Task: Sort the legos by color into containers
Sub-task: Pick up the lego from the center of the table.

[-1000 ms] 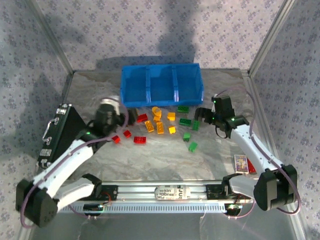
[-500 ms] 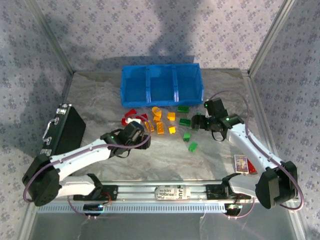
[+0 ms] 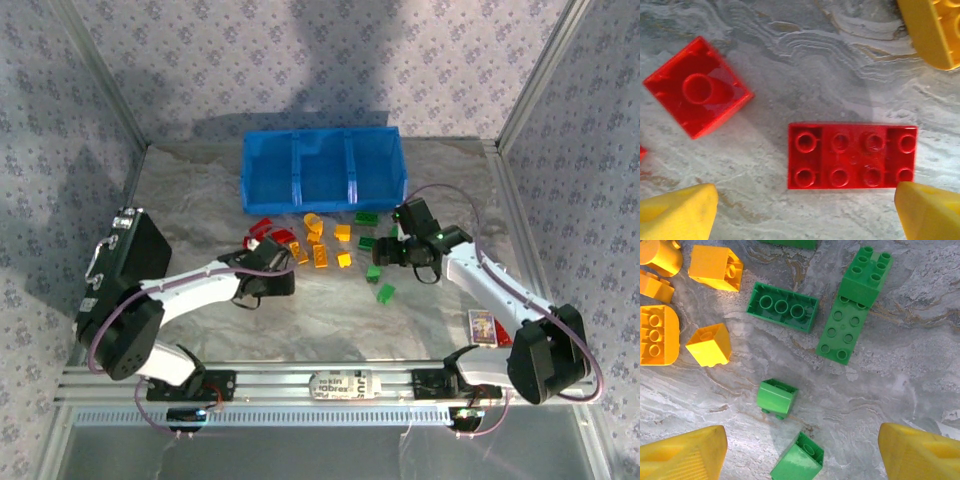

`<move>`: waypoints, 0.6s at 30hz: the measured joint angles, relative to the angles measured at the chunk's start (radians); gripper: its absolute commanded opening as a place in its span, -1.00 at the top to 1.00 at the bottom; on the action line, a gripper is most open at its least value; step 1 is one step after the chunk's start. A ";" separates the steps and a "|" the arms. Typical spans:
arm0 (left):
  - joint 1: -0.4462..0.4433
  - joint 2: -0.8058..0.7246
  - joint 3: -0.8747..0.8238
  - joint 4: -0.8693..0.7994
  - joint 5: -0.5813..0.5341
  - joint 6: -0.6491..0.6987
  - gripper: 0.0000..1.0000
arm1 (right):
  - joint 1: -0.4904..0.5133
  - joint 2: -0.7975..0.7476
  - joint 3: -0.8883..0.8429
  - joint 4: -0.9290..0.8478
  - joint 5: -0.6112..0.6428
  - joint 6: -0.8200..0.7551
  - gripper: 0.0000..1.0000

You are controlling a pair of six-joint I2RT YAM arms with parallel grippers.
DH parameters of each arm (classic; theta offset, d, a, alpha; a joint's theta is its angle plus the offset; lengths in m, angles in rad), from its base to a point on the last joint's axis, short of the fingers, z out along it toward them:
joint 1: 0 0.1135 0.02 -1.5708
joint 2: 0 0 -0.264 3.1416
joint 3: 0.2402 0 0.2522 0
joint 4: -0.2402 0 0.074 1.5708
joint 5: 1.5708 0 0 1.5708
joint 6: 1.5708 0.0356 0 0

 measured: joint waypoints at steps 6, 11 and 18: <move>0.000 0.075 0.073 0.007 0.027 0.002 -0.82 | 0.000 -0.031 -0.018 0.003 0.008 0.000 -0.64; 0.000 0.153 0.115 0.006 0.036 0.005 -0.77 | -0.006 -0.032 -0.020 0.003 0.014 -0.001 -0.64; 0.000 0.232 0.188 -0.051 0.032 0.019 -0.50 | -0.030 -0.033 -0.020 0.003 0.015 -0.008 -0.64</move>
